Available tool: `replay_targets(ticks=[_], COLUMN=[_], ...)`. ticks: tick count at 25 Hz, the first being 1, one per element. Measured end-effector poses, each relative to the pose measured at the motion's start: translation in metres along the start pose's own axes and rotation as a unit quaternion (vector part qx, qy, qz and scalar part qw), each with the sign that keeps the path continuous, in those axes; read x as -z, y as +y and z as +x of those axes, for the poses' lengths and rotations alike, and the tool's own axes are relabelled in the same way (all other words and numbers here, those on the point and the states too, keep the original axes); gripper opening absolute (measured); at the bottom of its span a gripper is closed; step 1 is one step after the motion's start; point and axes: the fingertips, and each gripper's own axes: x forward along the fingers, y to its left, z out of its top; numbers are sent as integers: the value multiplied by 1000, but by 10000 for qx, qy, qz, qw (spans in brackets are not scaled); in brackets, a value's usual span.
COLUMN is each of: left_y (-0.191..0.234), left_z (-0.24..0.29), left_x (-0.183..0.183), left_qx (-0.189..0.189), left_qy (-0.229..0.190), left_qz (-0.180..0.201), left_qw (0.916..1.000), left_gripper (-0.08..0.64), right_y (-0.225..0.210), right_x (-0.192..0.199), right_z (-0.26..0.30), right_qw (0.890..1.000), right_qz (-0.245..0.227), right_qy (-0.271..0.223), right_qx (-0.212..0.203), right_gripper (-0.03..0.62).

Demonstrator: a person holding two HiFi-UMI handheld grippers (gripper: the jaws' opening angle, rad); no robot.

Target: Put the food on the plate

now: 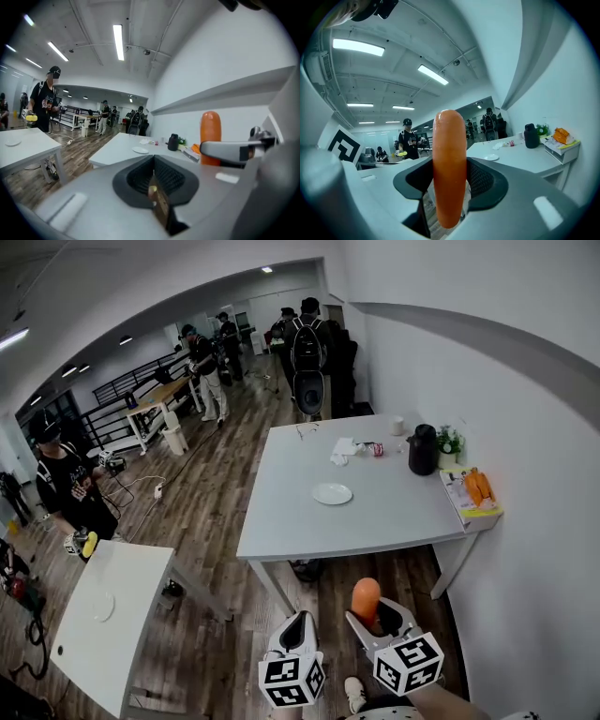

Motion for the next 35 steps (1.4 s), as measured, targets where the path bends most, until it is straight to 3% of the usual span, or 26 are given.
replay_targets(ticks=[12, 21, 35], left_y=[34, 54, 107], left_z=[179, 288, 473], left_x=[-61, -63, -59], left_qx=[-1, 221, 867], left_qy=[-123, 132, 452], left_qz=[30, 42, 117], left_qw=[9999, 9997, 9951], left_gripper=[8, 8, 8], right_y=[-108, -166, -289], right_x=[-37, -38, -2], right_z=[151, 232, 420], right_qw=[9998, 9989, 9814], right_qz=[-49, -48, -728], right_qy=[186, 441, 1745], right_qx=[45, 133, 332], right_gripper=[216, 216, 216])
